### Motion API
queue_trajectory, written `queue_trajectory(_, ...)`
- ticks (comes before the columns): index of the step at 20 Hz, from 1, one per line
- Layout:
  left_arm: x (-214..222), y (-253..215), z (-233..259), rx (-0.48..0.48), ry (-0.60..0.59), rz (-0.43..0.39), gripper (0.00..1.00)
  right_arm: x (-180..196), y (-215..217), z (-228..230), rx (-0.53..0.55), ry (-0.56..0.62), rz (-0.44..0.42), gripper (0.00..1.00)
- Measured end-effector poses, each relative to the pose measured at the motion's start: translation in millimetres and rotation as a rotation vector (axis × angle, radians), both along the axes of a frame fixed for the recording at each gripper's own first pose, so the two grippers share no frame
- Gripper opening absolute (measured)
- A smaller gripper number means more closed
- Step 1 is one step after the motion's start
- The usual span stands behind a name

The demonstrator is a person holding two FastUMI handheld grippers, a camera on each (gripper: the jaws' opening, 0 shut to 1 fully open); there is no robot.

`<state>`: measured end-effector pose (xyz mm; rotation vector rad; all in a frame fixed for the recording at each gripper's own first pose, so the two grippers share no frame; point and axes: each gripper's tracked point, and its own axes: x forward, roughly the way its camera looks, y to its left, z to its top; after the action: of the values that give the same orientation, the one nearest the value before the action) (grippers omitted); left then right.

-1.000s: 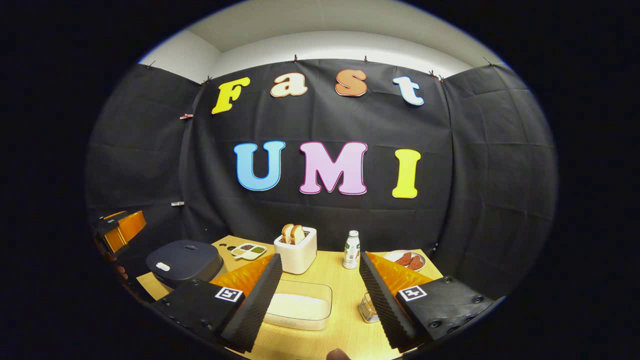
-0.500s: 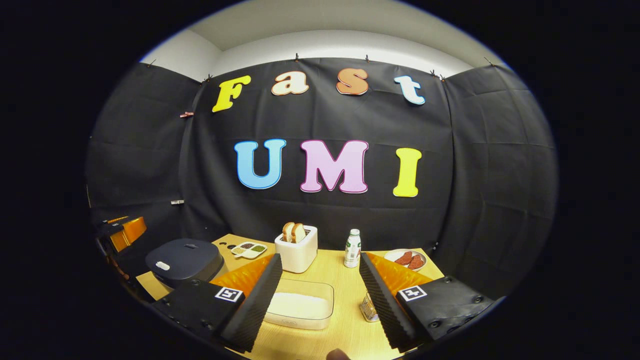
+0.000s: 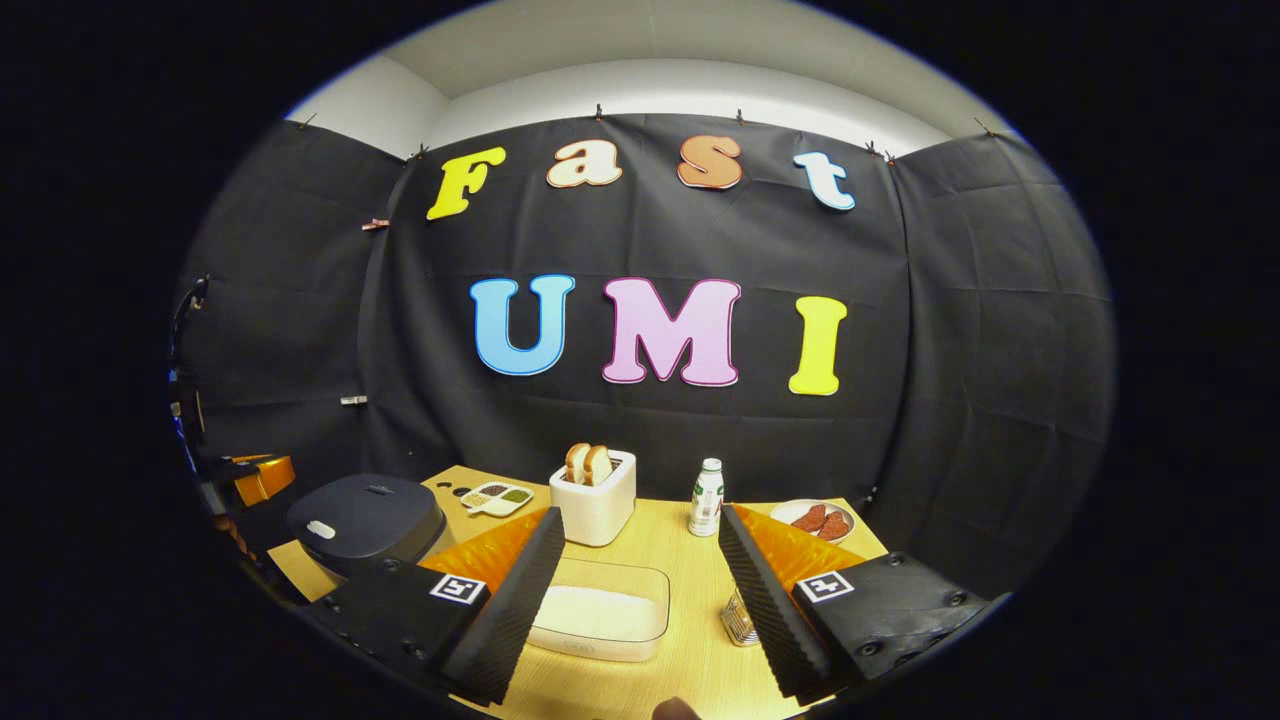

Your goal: Close the left gripper, press the button to open the rice cooker; take a wooden spoon from the chopstick holder with the right hand, scoop a spoonful of rice and pour it into the rice cooker, then put the wooden spoon back into the chopstick holder.

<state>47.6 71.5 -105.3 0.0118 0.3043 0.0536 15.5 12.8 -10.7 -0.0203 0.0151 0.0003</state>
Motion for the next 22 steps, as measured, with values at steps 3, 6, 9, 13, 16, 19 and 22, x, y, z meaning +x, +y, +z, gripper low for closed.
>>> queue_trajectory(3,6.2,-2.0,-22.1,-0.021,0.069,-0.027,0.3,3.2,1.2,-2.9,0.005,0.006,-0.005,0.97)
queue_trajectory(6,8.6,-2.7,-47.9,-0.036,0.14,-0.06,0.26,5.8,2.3,-5.4,-0.002,0.012,-0.006,0.97)
queue_trajectory(9,11.8,8.2,-63.4,-0.031,0.182,-0.049,0.22,7.9,2.9,-6.3,0.0,0.014,-0.007,0.97)
queue_trajectory(13,12.0,15.2,-77.9,-0.032,0.221,-0.043,0.17,9.7,3.2,-8.4,-0.002,0.019,-0.008,0.97)
queue_trajectory(16,9.1,15.6,-89.1,-0.032,0.249,-0.047,0.16,10.9,2.5,-8.3,-0.001,0.02,-0.011,0.97)
queue_trajectory(19,8.2,15.7,-96.1,-0.033,0.267,-0.054,0.14,10.4,1.6,-9.2,0.004,0.023,-0.013,0.97)
queue_trajectory(22,7.7,16.8,-98.3,-0.044,0.279,-0.05,0.14,8.2,0.8,-10.3,0.004,0.025,-0.015,0.97)
